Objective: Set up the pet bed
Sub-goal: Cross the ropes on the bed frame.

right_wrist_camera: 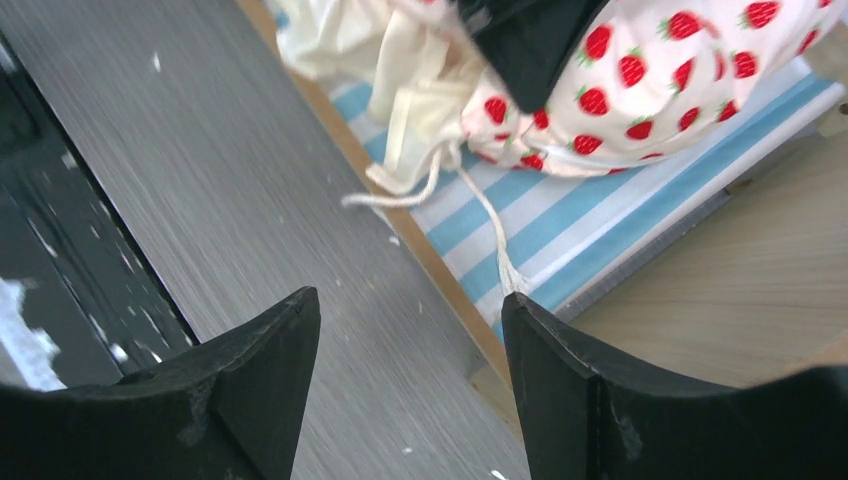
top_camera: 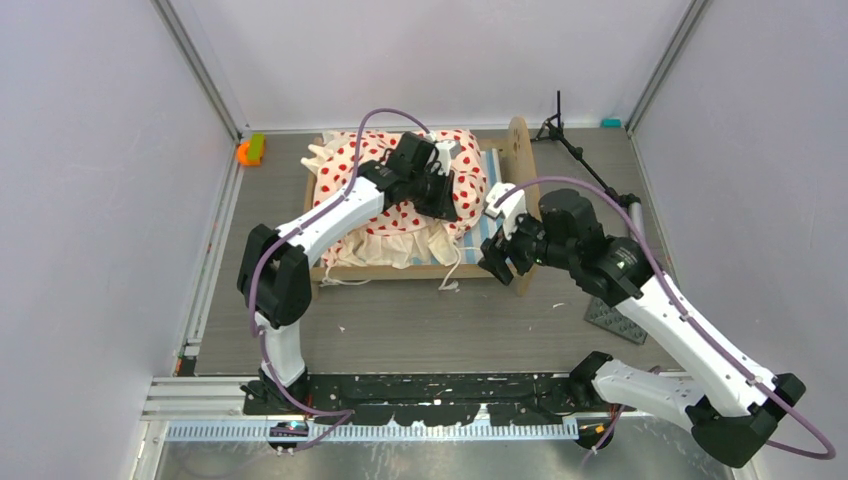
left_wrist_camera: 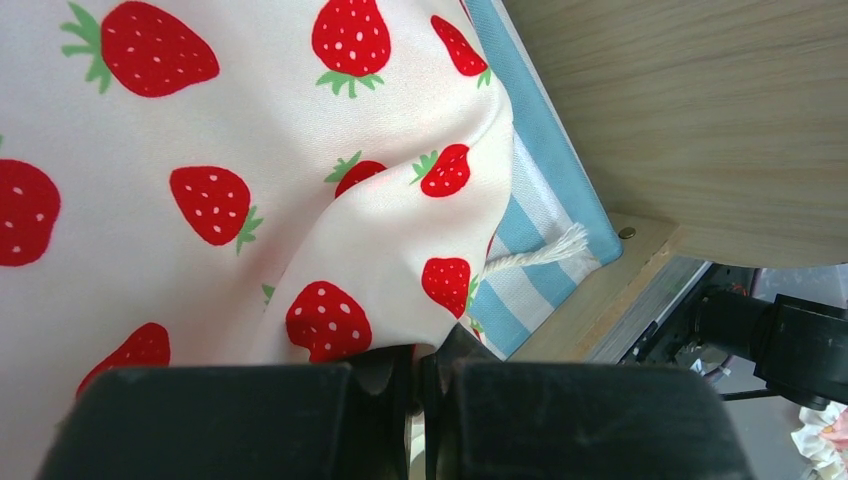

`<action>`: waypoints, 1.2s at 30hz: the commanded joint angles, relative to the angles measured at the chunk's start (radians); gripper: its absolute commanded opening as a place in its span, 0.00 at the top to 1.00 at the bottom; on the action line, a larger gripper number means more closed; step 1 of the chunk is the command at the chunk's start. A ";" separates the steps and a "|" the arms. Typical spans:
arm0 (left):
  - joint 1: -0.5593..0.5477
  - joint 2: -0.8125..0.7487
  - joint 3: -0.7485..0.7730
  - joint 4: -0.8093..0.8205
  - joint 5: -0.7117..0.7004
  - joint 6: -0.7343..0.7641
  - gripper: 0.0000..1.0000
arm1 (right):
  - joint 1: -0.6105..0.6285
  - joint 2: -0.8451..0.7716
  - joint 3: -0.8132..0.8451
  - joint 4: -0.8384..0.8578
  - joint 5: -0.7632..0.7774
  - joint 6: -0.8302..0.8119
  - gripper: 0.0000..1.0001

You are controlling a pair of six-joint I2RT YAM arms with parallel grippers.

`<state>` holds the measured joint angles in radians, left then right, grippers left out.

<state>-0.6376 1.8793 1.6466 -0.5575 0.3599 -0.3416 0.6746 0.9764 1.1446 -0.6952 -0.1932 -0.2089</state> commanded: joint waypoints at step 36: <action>-0.006 0.007 -0.002 0.033 0.005 0.014 1.00 | -0.044 0.455 -0.048 -0.127 -0.348 -0.566 0.29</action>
<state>-0.6415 1.8793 1.6413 -0.5526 0.3515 -0.3336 0.6090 1.4631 1.1179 -0.8074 -0.4980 -0.7879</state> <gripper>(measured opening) 0.031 0.733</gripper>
